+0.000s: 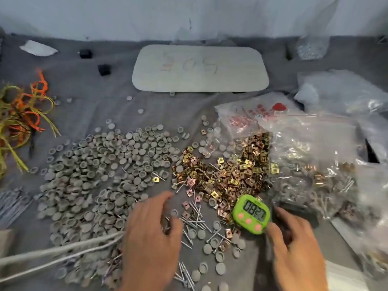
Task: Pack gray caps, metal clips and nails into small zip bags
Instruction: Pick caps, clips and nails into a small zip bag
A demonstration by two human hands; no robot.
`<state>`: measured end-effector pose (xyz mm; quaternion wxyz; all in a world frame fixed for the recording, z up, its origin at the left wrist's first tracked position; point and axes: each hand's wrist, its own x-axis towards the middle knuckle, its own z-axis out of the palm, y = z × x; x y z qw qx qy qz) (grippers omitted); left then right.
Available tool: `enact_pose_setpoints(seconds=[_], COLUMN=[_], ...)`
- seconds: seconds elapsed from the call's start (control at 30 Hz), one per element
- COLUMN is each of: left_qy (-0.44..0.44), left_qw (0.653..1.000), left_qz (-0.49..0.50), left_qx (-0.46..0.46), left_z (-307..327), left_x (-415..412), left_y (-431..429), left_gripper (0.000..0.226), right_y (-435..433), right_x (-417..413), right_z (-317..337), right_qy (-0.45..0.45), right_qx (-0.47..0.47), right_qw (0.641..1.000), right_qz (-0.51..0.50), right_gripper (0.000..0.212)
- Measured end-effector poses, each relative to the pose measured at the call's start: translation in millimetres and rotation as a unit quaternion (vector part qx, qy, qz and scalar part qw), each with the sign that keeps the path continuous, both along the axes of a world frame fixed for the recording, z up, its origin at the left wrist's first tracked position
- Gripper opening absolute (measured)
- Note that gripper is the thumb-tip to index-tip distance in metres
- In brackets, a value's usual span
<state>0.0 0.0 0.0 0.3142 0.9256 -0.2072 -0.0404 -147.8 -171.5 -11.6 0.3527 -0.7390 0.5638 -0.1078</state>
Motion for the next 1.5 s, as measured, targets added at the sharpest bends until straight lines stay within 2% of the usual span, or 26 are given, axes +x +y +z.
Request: enact_pose_setpoints(seconds=[0.03,0.13,0.23,0.37,0.47,0.67,0.8,0.9,1.0,1.13,1.23,1.33,1.4,1.5], left_qy=[-0.046,-0.151,-0.187,-0.228,-0.232,-0.185,-0.170,-0.198,-0.210,-0.150,-0.077,-0.069,-0.056,-0.034], left_qw=[0.998,0.976,0.949,0.937,0.938,0.951,0.960,0.960,0.958,0.975,0.986,0.986,0.987,0.986], left_qz=[-0.042,-0.149,-0.229,-0.221,-0.216,-0.201,-0.187,-0.189,-0.197,-0.138,-0.067,-0.043,-0.051,-0.076], left_qx=[-0.007,0.049,0.106,0.149,0.141,0.147,0.118,0.057,-0.009,-0.088,-0.134,-0.143,-0.140,-0.146], left_z=[-7,-32,-53,-62,-64,-57,-54,-41,-28,-8,1,-2,-9,-10], left_x=[9,24,27,31,27,23,18,12,7,0,-14,-49,-75,-114], left_y=[-2,-4,-4,-13,-12,-5,-6,-5,-4,4,22,41,48,53], left_gripper=[0.039,0.047,0.056,0.059,0.058,0.051,0.047,0.043,0.053,0.068,0.067,0.059,0.058,0.058], right_y=[2,8,6,0,2,8,7,8,7,9,18,27,31,40], right_x=[-1,5,9,8,11,0,-3,-1,5,1,-43,-109,-138,-160], right_z=[-8,-23,-36,-46,-50,-58,-60,-58,-57,-29,7,20,7,-19], right_qy=[-0.026,-0.076,-0.100,-0.135,-0.154,-0.181,-0.115,-0.099,-0.083,-0.085,-0.075,0.034,0.118,0.157], right_qx=[-0.012,-0.065,-0.089,-0.076,-0.083,-0.094,-0.119,-0.136,-0.139,-0.065,-0.108,-0.163,-0.166,-0.174], right_qw=[1.000,0.995,0.989,0.985,0.983,0.978,0.983,0.982,0.983,0.990,0.980,0.965,0.950,0.927], right_qz=[0.008,0.027,0.057,0.081,0.064,0.052,0.079,0.088,0.085,0.096,0.151,0.201,0.238,0.292], right_gripper=[0.041,0.038,0.035,0.055,0.044,0.040,0.042,0.048,0.047,0.050,0.046,0.043,0.045,0.048])
